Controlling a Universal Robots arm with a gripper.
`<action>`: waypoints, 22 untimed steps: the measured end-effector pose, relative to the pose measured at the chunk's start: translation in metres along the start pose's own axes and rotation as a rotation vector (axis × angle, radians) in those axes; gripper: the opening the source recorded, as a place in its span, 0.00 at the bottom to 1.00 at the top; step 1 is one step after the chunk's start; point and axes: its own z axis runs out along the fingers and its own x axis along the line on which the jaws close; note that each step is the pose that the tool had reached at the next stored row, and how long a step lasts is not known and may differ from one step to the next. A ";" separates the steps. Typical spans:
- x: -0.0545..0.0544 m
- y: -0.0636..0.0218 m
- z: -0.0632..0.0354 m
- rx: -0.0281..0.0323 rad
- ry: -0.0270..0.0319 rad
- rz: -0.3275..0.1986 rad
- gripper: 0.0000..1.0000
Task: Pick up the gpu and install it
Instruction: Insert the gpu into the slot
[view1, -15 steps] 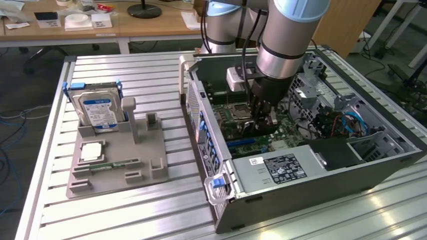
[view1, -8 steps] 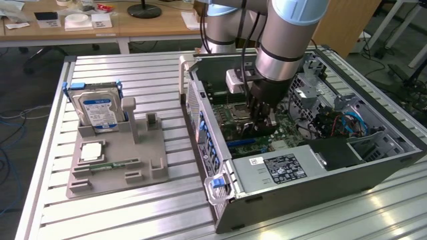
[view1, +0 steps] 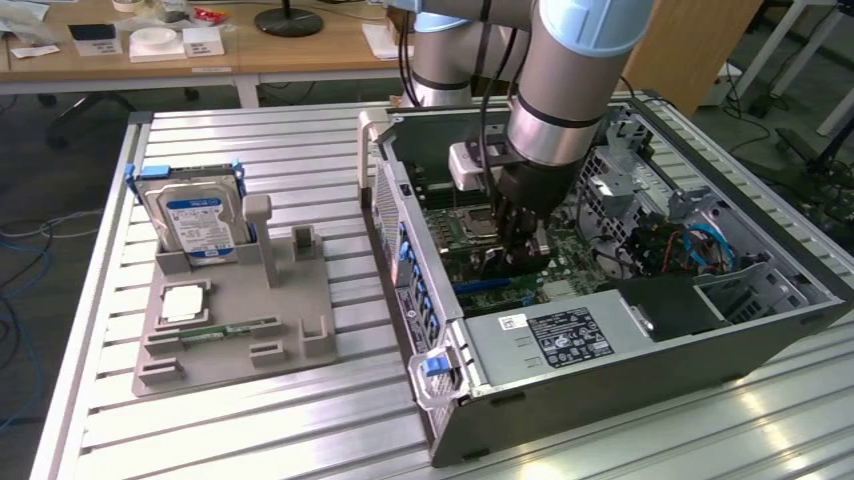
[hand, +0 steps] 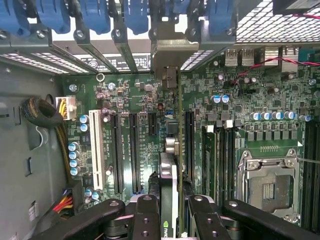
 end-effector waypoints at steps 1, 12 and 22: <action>0.000 0.0000 0.0002 0.0001 -0.0002 0.000 0.27; 0.001 0.0032 0.0025 0.0000 0.0001 0.000 0.27; 0.001 0.0040 0.0029 -0.0001 -0.0001 -0.003 0.27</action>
